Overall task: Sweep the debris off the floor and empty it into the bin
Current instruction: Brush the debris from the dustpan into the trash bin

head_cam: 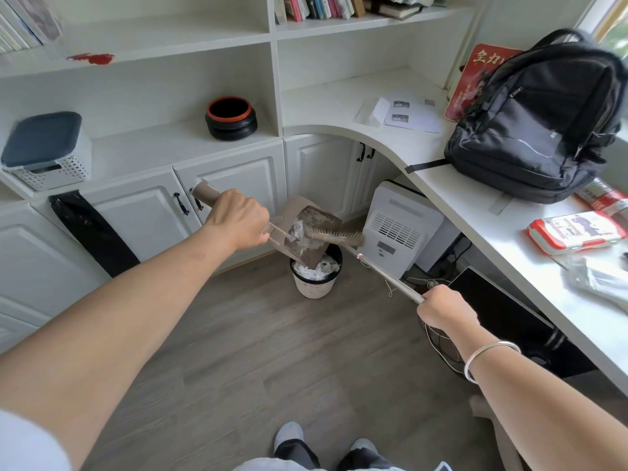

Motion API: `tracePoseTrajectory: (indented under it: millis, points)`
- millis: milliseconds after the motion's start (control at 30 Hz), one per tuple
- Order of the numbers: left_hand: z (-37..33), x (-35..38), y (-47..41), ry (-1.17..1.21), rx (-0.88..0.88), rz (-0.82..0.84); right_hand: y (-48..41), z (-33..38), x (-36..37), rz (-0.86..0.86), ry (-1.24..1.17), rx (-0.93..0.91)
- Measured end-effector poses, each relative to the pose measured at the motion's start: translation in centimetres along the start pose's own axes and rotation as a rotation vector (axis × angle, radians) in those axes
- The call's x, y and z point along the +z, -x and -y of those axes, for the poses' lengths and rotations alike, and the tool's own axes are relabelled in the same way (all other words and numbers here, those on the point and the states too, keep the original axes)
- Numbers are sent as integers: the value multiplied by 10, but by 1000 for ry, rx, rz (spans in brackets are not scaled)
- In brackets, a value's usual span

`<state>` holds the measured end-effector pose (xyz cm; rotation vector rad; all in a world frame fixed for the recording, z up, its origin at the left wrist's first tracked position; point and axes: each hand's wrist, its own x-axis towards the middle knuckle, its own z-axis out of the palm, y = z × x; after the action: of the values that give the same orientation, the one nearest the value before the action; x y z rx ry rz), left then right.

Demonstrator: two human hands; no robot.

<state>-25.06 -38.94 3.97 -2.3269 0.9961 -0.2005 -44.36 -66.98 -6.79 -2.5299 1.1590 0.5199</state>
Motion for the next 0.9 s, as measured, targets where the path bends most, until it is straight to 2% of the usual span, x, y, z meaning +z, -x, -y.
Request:
tracePoseTrajectory:
  millis: [167, 433, 900]
  points:
    - [1, 5, -4, 15, 20, -74, -3, -15, -16, -15, -60, 14]
    - [9, -1, 2, -46, 81, -85, 4, 1, -7, 12, -166, -5]
    - [15, 13, 23, -99, 147, -64, 19, 14, 13, 15, -19, -9]
